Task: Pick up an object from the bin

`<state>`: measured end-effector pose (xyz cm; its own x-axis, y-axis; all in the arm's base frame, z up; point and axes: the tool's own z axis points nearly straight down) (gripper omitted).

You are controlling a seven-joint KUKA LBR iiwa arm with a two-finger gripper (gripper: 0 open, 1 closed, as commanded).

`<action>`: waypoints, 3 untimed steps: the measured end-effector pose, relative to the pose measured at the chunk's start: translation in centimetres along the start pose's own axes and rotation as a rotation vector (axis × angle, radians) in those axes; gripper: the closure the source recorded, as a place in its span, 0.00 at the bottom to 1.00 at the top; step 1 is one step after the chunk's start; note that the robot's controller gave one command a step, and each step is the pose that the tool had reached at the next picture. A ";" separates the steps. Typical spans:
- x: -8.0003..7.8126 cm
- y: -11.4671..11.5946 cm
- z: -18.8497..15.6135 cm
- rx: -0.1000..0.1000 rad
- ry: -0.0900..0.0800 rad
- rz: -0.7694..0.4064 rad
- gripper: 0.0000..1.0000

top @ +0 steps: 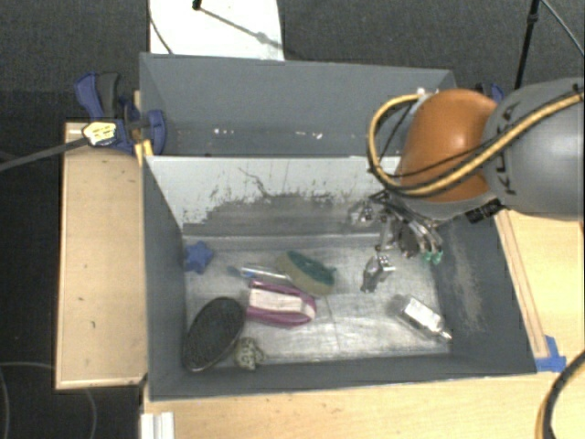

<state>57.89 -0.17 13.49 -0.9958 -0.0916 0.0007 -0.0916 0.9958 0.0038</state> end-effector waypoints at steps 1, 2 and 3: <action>7.4 5.6 3.1 0.003 -0.002 -0.141 0.00; 8.3 1.2 3.4 0.005 -0.001 -0.352 0.00; 4.7 10.4 5.7 0.012 -0.024 -0.479 0.00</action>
Offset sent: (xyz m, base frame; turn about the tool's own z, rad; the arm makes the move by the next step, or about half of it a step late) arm -0.0783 0.0470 -0.0312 -0.1413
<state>52.20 9.79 7.80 -0.8411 -0.5405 -0.0210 -0.5403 0.8414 -0.0138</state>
